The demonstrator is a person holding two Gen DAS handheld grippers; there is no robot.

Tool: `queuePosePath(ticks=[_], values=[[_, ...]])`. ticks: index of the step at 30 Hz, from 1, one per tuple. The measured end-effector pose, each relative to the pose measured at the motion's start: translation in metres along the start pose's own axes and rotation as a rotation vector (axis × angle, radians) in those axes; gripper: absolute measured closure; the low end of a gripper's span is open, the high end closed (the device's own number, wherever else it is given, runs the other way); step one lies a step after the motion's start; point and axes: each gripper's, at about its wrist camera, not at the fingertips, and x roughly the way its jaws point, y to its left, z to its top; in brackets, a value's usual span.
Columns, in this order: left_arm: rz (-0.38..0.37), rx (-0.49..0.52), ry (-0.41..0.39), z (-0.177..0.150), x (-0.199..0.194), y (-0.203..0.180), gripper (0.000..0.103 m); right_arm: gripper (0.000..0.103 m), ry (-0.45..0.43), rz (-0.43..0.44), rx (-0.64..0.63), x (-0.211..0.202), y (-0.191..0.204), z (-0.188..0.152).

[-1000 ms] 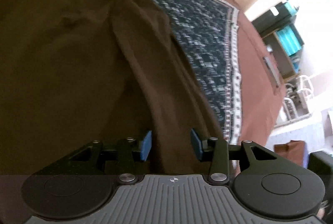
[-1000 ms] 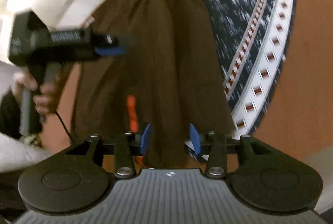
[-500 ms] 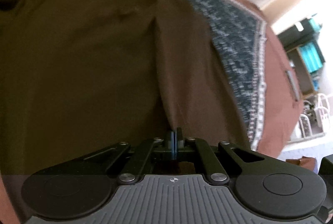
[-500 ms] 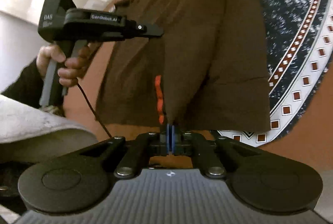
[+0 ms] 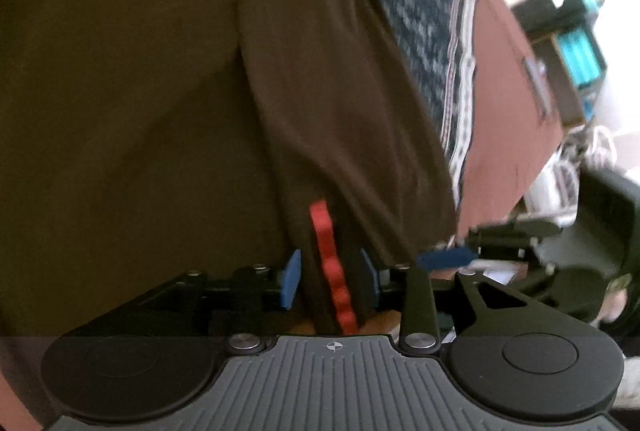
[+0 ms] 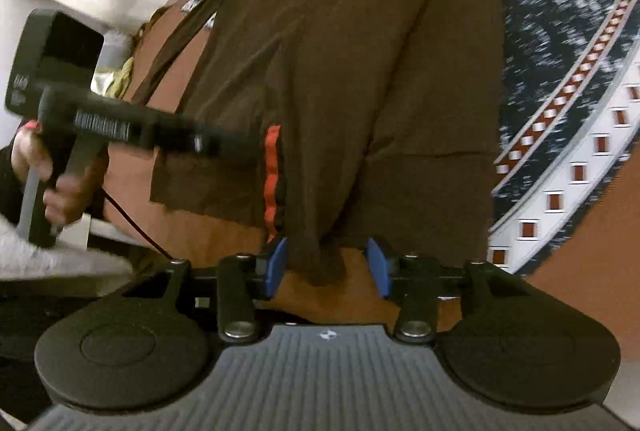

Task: Fold clothes

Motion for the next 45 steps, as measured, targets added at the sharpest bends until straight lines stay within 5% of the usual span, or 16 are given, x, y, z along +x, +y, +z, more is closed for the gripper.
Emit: queuePosePath(ticks=[1,3,4,8,12,13,16,18,20,26,33,37,45], values=[[-0.002,-0.019,0.000,-0.003,0.004,0.000,0.054,0.060,0.015,0.010,-0.002,0.005,-0.001,0.000],[-0.004,-0.046,-0.012,-0.006,0.008,0.000,0.089,0.092,0.059,0.056,0.021,0.008,-0.004,0.001],[0.001,-0.049,-0.022,-0.007,0.007,-0.001,0.098,0.095,0.079,0.081,0.035,0.010,-0.006,0.001],[0.025,-0.002,-0.033,-0.009,-0.007,-0.005,0.100,0.096,0.079,0.225,0.114,0.003,-0.013,0.003],[0.118,0.025,0.003,-0.010,0.001,0.002,0.100,0.095,0.155,0.138,0.060,0.017,-0.012,0.004],[0.125,0.020,0.007,-0.009,0.004,0.003,0.098,0.096,0.185,0.108,0.048,0.024,-0.012,0.003],[0.110,-0.010,0.000,-0.004,0.004,0.005,0.070,0.096,0.209,0.081,0.018,0.024,-0.006,0.005],[0.076,-0.024,-0.064,-0.012,-0.021,0.013,0.066,0.079,0.206,0.038,-0.032,0.012,0.006,0.014],[0.076,-0.072,-0.179,-0.024,-0.055,0.025,0.047,0.078,0.173,0.025,-0.081,-0.007,0.021,0.027],[0.292,-0.369,-0.545,-0.045,-0.145,0.105,0.041,0.055,-0.052,0.044,-0.316,-0.046,0.105,0.092],[0.504,-0.684,-0.757,-0.086,-0.232,0.230,0.038,0.053,-0.149,0.030,-0.470,0.028,0.223,0.186],[0.500,-0.775,-0.786,-0.092,-0.257,0.288,0.037,0.052,-0.161,-0.035,-0.537,0.087,0.274,0.234],[0.442,-0.794,-0.722,-0.078,-0.250,0.352,0.035,0.052,-0.094,-0.216,-0.578,0.183,0.289,0.303]])
